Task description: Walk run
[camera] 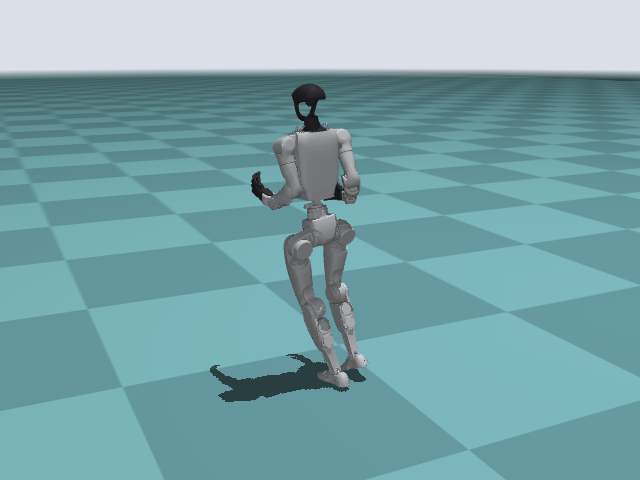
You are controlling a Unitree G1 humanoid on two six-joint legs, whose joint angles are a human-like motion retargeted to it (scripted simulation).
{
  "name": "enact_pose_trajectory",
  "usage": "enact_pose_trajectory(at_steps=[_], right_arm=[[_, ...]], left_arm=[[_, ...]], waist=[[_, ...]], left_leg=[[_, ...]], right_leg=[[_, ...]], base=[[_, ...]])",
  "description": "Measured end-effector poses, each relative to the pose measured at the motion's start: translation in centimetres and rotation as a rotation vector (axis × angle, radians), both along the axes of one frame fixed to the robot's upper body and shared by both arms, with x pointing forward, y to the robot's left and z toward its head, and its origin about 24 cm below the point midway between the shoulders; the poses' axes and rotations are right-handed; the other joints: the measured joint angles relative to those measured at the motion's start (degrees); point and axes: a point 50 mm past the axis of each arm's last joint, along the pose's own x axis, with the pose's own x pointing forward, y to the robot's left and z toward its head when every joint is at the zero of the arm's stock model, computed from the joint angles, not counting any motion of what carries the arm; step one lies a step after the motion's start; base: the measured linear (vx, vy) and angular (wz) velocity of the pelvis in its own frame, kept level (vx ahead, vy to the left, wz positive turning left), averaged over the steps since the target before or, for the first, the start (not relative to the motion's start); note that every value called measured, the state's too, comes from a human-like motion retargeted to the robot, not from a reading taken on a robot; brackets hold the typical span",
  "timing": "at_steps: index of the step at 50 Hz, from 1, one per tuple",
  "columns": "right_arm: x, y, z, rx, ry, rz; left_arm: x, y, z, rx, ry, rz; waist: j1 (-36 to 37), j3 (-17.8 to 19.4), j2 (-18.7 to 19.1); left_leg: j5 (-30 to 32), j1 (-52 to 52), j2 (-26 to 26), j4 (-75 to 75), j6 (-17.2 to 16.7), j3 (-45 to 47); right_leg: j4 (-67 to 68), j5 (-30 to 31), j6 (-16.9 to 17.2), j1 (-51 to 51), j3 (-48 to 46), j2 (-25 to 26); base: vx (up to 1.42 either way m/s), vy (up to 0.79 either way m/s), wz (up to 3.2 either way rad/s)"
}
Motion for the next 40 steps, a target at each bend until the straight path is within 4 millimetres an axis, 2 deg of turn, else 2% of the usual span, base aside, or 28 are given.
enact_pose_trajectory(at_steps=[3,5,6,7,8,9,10,11,12,13,15,17,20,23,25,27,28,29,30,31,32,33,34,35,37,38,40], right_arm=[[-1.0,-0.6,-0.1,-0.048,0.037,0.003],[-0.8,-1.0,0.2,-0.096,0.031,0.001],[-0.3,-1.2,0.5,-0.121,0.017,-0.005],[0.2,-1.4,0.8,-0.144,0.001,-0.01],[0.9,-1.6,1.1,-0.163,-0.021,-0.015],[1.6,-1.5,1.6,-0.171,-0.048,-0.011],[2.3,-1.4,2.0,-0.173,-0.078,-0.003],[2.7,-1.1,2.2,-0.158,-0.096,0.003],[3.3,-1.2,2.5,-0.142,-0.125,-0.004],[4.2,-2.0,3.0,-0.125,-0.173,-0.037],[5.8,-2.5,3.9,-0.1,-0.24,-0.038],[7.6,-1.6,4.4,-0.076,-0.269,0.038],[8.7,-1.4,5.7,-0.107,-0.318,0.103],[8.7,-1.3,6.3,-0.155,-0.326,0.137],[8.4,-1.2,6.1,-0.178,-0.302,0.142],[8.1,-1.1,5.9,-0.18,-0.288,0.138],[8.0,-1.0,5.7,-0.176,-0.279,0.141],[7.8,-0.8,5.3,-0.169,-0.26,0.143],[7.4,-0.6,4.7,-0.16,-0.237,0.145],[6.2,-0.7,3.5,-0.157,-0.172,0.133],[5.1,-0.6,2.4,-0.146,-0.116,0.124],[4.5,-0.3,1.6,-0.125,-0.077,0.124],[3.9,0.0,0.8,-0.087,-0.04,0.129],[3.1,0.5,0.0,-0.04,-0.003,0.136],[0.9,-0.3,-0.8,0.009,0.048,0.099],[-0.3,-0.8,-1.0,0.019,0.069,0.072],[-2.2,-1.8,-1.1,0.019,0.098,-0.003]], left_arm=[[-0.7,0.0,-0.8,0.018,0.034,-0.025],[-1.3,0.3,-1.4,0.041,0.066,-0.033],[-1.5,0.3,-1.6,0.048,0.078,-0.036],[-1.8,0.4,-1.8,0.054,0.087,-0.042],[-2.0,0.4,-1.9,0.06,0.092,-0.05],[-2.2,0.7,-1.9,0.072,0.093,-0.051],[-2.4,1.1,-1.8,0.087,0.091,-0.049],[-3.1,1.6,-2.2,0.107,0.115,-0.046],[-3.7,1.8,-2.6,0.12,0.134,-0.047],[-3.9,1.5,-2.9,0.12,0.144,-0.057],[-4.7,1.0,-3.6,0.075,0.181,-0.024],[-5.7,0.7,-4.2,0.048,0.213,0.008],[-7.0,0.5,-4.8,0.062,0.262,0.001],[-7.3,0.7,-5.3,0.079,0.291,0.002],[-6.9,0.6,-5.4,0.075,0.293,0.002],[-6.0,0.5,-4.9,0.076,0.259,0.013],[-5.5,0.6,-4.5,0.077,0.235,0.025],[-5.0,0.8,-4.0,0.082,0.212,0.036],[-4.6,0.9,-3.5,0.088,0.189,0.046],[-4.4,0.7,-3.3,0.083,0.177,0.04],[-4.0,0.7,-2.9,0.082,0.16,0.04],[-3.4,1.2,-2.4,0.085,0.132,0.056],[-2.7,1.5,-1.9,0.088,0.102,0.075],[-1.9,1.6,-1.2,0.089,0.07,0.096],[-1.6,1.3,-0.6,0.062,0.033,0.131],[-1.5,1.0,-0.4,0.04,0.025,0.137],[-1.5,0.3,-0.5,0.006,0.027,0.108]], waist=[[-5.5,0.19,0.64],[-8.27,0.56,1.37],[-8.12,0.86,1.42],[-8.4,1.34,1.17],[-9.55,2.2,0.31],[-9.99,2.27,-0.05],[-10.08,1.95,-0.16],[-8.94,2.01,-0.26],[-8.21,2.13,-0.09],[-8.27,2.37,0.62],[-7.35,1.66,-0.54],[-3.7,1.55,-2.0],[0.9,2.36,-5.15],[7.48,2.53,-6.77],[10.35,2.57,-7.03],[11.63,2.59,-8.06],[12.02,2.77,-9.38],[10.86,2.47,-10.27],[8.91,1.92,-10.94],[7.37,1.57,-10.14],[5.86,1.05,-9.1],[4.42,0.18,-7.56],[4.21,-0.95,-5.4],[4.61,-2.2,-2.94],[5.88,-3.22,-1.08],[5.81,-3.28,-1.0],[1.92,-3.11,-0.09]], left_leg=[[10.19,6.16,-0.17,-3.38,-4.08,-3.27],[19.16,10.49,1.21,-4.25,-7.63,-3.78],[22.97,12.26,1.94,-3.62,-9.44,-2.54],[26.71,13.75,2.14,-1.95,-11.55,-2.26],[30.28,14.72,1.29,1.81,-14.28,-3.9],[33.92,13.54,1.03,7.42,-17.2,-4.96],[37.6,11.3,1.07,13.95,-20.23,-5.73],[39.81,9.11,2.44,22.19,-19.04,-1.79],[39.51,5.94,4.06,30.49,-18.26,0.19],[34.21,0.83,6.19,38.91,-18.33,-1.79],[24.82,-5.84,7.16,44.99,-14.75,1.92],[17.32,-11.35,3.86,42.33,-13.29,5.57],[8.8,-18.68,0.21,30.08,-11.85,9.2],[5.08,-20.99,-1.17,7.56,-7.23,14.52],[4.04,-19.04,-3.1,-6.49,-5.66,16.74],[6.53,-17.1,-3.02,-11.0,-1.11,20.69],[7.41,-15.85,-0.01,-9.5,0.77,23.16],[3.15,-15.04,0.47,-5.42,1.39,22.93],[-3.68,-14.44,-0.3,-0.04,1.39,21.36],[-5.7,-16.76,-5.0,5.87,1.39,8.74],[-7.51,-18.27,-7.06,10.72,1.39,0.67],[-8.91,-18.16,-3.86,13.45,1.39,1.7],[-11.09,-16.14,0.53,14.73,1.39,3.46],[-13.67,-13.17,5.51,15.27,1.39,5.57],[-13.75,-8.22,5.77,12.02,1.39,4.54],[-12.04,-5.81,4.23,9.03,1.39,3.23],[-6.27,-0.96,1.78,3.11,1.39,-0.24]], right_leg=[[-15.51,-2.66,2.25,-2.87,3.38,-1.77],[-26.05,-8.84,2.0,-3.45,11.63,-0.4],[-28.75,-10.0,3.87,-2.95,14.13,-0.86],[-30.31,-9.31,5.72,-2.45,15.24,-1.69],[-29.58,-4.92,7.55,-1.95,13.58,-3.24],[-27.01,-6.72,5.13,-1.75,10.61,-3.66],[-23.5,-11.62,0.59,-1.7,6.98,-3.53],[-18.95,-12.74,-1.35,0.19,11.38,0.3],[-15.39,-13.91,-2.43,1.52,12.9,2.41],[-13.83,-15.17,-1.79,1.76,8.67,1.1],[-15.11,-17.06,-2.47,5.76,7.06,0.61],[-18.17,-15.69,-3.21,9.65,8.36,1.19],[-23.56,-8.52,-2.2,15.55,5.77,0.57],[-28.54,3.19,2.33,22.42,3.23,2.24],[-30.22,11.57,6.93,26.72,-1.89,2.51],[-28.53,18.6,12.38,29.35,-7.1,1.85],[-26.38,22.11,14.02,29.83,-6.43,2.33],[-21.47,24.68,15.63,28.96,-7.06,2.77],[-15.18,26.77,17.2,27.41,-8.35,3.18],[-5.34,26.78,17.89,25.0,-6.72,5.69],[1.94,26.78,17.93,22.62,-4.78,8.27],[4.11,26.78,16.66,20.31,-2.21,11.03],[6.85,24.62,11.94,17.44,-2.03,11.74],[9.88,21.37,5.49,14.3,-3.04,11.44],[10.95,13.4,-3.77,8.8,-2.07,9.07],[10.79,9.05,-7.35,5.94,-3.38,5.3],[6.3,3.3,-7.85,0.62,-4.57,0.94]], base=[[1.36,-0.22,1.96],[1.23,-0.23,1.45],[1.12,-0.21,1.03],[1.31,-0.34,1.12],[1.49,-0.47,1.29],[1.51,-0.55,1.17],[1.54,-0.64,0.48],[1.62,-0.68,0.37],[1.6,-0.6,0.99],[1.34,-0.38,1.5],[1.1,-0.2,0.99],[1.16,-0.14,-0.12],[1.37,-0.17,0.18],[1.12,-0.22,0.02],[1.1,-0.2,0.49],[1.26,-0.58,0.49],[1.61,-1.12,0.69],[1.91,-1.24,1.24],[1.92,-0.48,2.2],[1.75,0.05,2.47],[1.44,0.36,2.02],[1.36,0.15,0.92],[1.31,0.1,-0.13],[1.36,0.22,-0.31],[1.37,0.22,0.26],[1.29,0.15,1.23],[1.16,0.11,2.36]])
